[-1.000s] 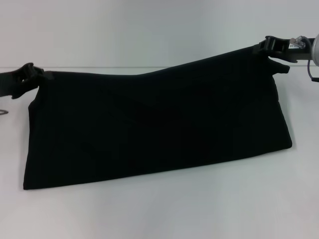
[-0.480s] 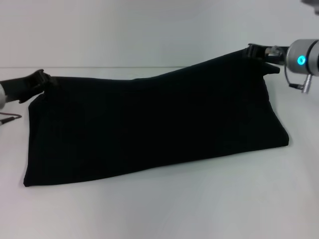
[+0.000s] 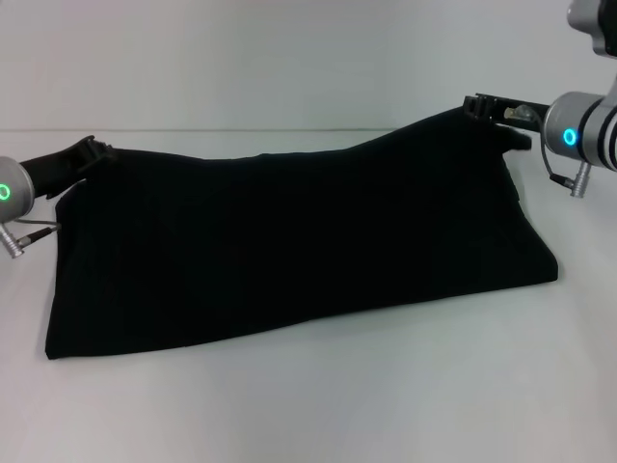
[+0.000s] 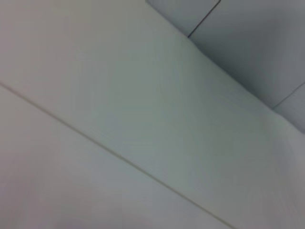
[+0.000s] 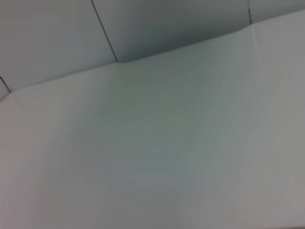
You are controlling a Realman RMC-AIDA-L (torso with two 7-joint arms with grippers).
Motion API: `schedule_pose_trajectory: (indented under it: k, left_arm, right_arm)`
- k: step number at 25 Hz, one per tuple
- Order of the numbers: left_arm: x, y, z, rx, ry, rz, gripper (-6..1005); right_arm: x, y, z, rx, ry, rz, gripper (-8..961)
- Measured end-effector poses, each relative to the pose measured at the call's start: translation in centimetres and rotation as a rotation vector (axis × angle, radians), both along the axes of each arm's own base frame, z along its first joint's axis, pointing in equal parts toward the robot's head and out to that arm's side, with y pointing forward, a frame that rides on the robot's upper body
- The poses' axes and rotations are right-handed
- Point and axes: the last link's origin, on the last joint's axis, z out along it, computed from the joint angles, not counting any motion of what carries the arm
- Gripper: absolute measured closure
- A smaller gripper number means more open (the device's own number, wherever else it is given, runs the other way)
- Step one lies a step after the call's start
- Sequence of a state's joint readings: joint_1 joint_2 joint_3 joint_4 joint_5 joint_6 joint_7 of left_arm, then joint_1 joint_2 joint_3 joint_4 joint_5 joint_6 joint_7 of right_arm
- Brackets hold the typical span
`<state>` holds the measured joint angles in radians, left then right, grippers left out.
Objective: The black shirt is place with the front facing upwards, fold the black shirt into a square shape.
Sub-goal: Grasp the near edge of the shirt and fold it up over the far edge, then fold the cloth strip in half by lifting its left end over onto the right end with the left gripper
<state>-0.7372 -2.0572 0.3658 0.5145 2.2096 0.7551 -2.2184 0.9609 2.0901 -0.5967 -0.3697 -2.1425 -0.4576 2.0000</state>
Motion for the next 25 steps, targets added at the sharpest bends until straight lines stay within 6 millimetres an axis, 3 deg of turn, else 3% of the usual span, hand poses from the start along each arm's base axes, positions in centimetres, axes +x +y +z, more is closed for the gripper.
schedule_pose_trajectory:
  k: [3, 6, 14, 20, 24, 25]
  left_arm:
    - [-0.1, 0.0, 0.2, 0.039, -0.006, -0.014, 798]
    - [-0.3, -0.1, 0.2, 0.065, -0.006, -0.015, 795]
    - [-1.3, -0.7, -0.1, 0.081, 0.019, 0.022, 574]
    - [-1.7, -1.3, 0.2, 0.076, -0.004, 0.006, 299]
    - [-1.9, -2.4, 2.0, 0.025, -0.091, -0.064, 128]
    - [-2.0, -3.0, 2.7, -0.001, -0.131, -0.082, 127]
  right_arm:
    - [0.4, -0.3, -0.1, 0.020, 0.026, 0.008, 791]
    - [0.8, -0.5, 0.1, 0.049, 0.061, 0.002, 655]
    - [2.0, -2.1, 1.1, 0.018, 0.177, 0.061, 346]
    - [2.6, -5.1, 1.4, -0.075, 0.194, 0.258, 254]
    - [3.2, -7.9, 1.4, -0.157, 0.152, 0.441, 204]
    - [3.2, -8.6, 1.4, -0.179, 0.140, 0.487, 191]
